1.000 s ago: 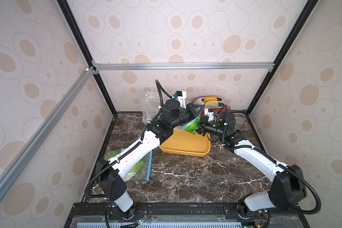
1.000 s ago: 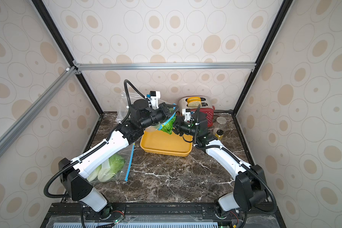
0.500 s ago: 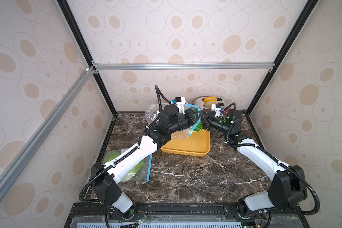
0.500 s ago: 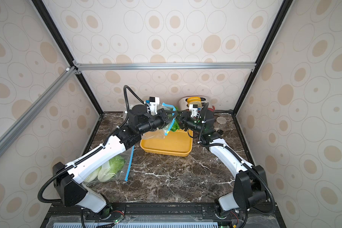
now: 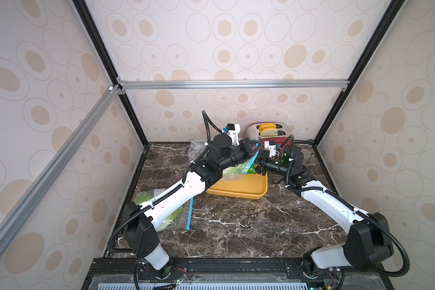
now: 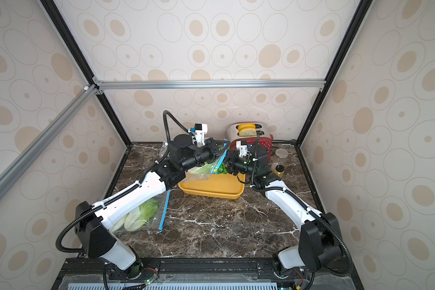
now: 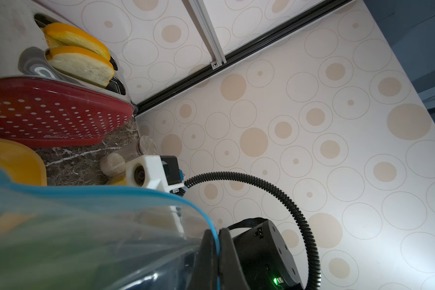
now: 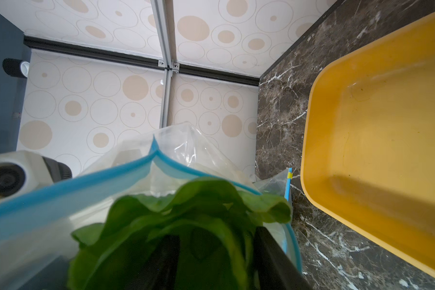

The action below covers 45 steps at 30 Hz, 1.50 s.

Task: Put the chinese cabbages into a zipper bag and zip it
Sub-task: Adjust the Chinese cabbage in the zipper food storage bag.

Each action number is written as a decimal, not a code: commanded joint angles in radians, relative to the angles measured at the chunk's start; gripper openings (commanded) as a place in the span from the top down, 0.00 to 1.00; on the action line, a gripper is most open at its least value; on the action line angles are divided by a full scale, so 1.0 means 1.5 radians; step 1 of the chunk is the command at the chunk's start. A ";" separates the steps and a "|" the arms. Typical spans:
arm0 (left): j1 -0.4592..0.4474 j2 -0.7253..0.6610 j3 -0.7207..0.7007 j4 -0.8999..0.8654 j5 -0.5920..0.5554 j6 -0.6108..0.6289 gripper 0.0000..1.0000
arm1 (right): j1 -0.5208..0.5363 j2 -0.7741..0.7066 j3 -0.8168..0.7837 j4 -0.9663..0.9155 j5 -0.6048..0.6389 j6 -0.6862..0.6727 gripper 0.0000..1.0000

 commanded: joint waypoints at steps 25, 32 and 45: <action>0.050 -0.076 -0.063 0.071 -0.015 -0.014 1.00 | -0.044 -0.106 0.080 -0.210 -0.046 -0.157 0.12; 0.052 -0.082 -0.077 0.112 -0.024 -0.038 1.00 | -0.067 -0.124 0.118 -0.394 -0.025 -0.260 0.10; 0.052 -0.063 -0.045 0.086 -0.007 -0.027 1.00 | -0.087 -0.131 0.197 -0.548 0.035 -0.335 0.21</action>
